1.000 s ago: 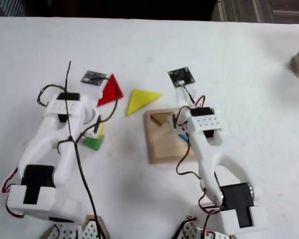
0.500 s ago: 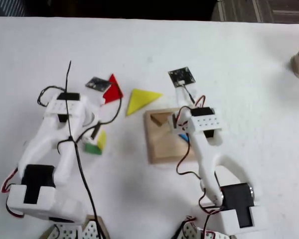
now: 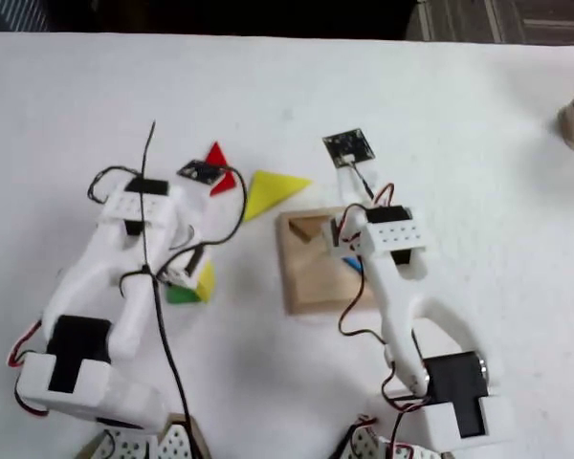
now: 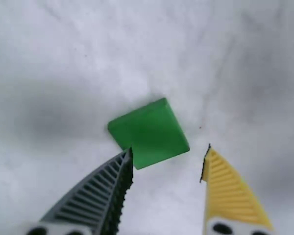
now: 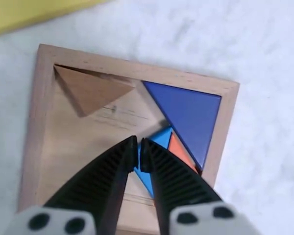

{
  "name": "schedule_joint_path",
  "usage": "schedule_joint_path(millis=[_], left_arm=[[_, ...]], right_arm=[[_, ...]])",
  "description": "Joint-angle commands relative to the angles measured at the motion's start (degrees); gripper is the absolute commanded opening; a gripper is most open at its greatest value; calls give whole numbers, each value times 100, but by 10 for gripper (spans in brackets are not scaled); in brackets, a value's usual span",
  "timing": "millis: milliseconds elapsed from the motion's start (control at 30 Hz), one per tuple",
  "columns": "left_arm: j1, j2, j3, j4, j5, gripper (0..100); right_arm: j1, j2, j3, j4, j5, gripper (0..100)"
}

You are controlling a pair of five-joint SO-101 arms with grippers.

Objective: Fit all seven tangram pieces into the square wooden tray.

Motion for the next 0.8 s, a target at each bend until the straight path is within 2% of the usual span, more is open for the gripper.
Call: schedule_joint_path(millis=[0, 133, 200, 333, 467, 767], left_arm=[[75, -259, -149, 9, 448, 252], [-101, -259, 88, -519, 1776, 253], [-57, -259, 404, -862, 1960, 253], [-119, -259, 914, -1503, 1943, 253], [-321, -259, 949, -1495, 1697, 254], [-286, -251, 993, -1371, 1327, 273]], right_arm=[[48, -338, -26, -75, 62, 19], [48, -338, -26, -75, 70, 19], [48, -338, -26, -75, 70, 19], [48, -338, -26, -75, 70, 19], [48, -338, -26, -75, 70, 19], [48, -338, -26, -75, 70, 19]])
